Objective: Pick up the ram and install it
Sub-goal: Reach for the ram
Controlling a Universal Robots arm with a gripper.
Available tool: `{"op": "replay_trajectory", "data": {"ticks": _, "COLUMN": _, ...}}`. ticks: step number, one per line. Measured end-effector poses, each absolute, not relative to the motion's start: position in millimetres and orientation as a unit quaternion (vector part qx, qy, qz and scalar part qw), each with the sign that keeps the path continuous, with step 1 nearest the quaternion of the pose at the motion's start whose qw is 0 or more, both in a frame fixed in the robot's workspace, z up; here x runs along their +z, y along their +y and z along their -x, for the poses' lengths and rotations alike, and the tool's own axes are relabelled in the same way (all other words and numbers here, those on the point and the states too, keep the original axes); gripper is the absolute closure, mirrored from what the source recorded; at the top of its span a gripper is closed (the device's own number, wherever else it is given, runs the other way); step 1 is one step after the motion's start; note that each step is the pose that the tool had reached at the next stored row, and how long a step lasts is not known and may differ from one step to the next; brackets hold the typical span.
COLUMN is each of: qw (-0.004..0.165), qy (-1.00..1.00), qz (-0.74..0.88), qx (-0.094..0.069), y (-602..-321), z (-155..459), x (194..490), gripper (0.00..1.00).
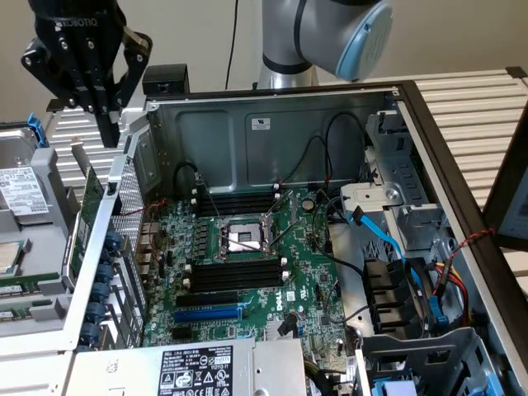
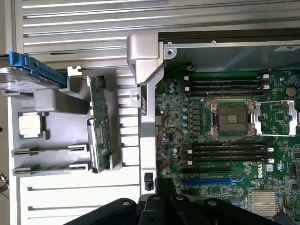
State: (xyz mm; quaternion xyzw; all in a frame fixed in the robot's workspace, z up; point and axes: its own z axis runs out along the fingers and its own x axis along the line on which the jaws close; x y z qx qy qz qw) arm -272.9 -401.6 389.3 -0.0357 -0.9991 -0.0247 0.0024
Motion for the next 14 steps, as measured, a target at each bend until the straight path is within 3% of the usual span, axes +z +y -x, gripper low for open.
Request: {"op": "replay_trajectory", "data": {"ticks": 14, "qw": 0.002, "qy": -0.999, "qz": 0.036, "qx": -0.025, "y": -401.7, "z": 336.6, "x": 388.1, "gripper": 0.89}}
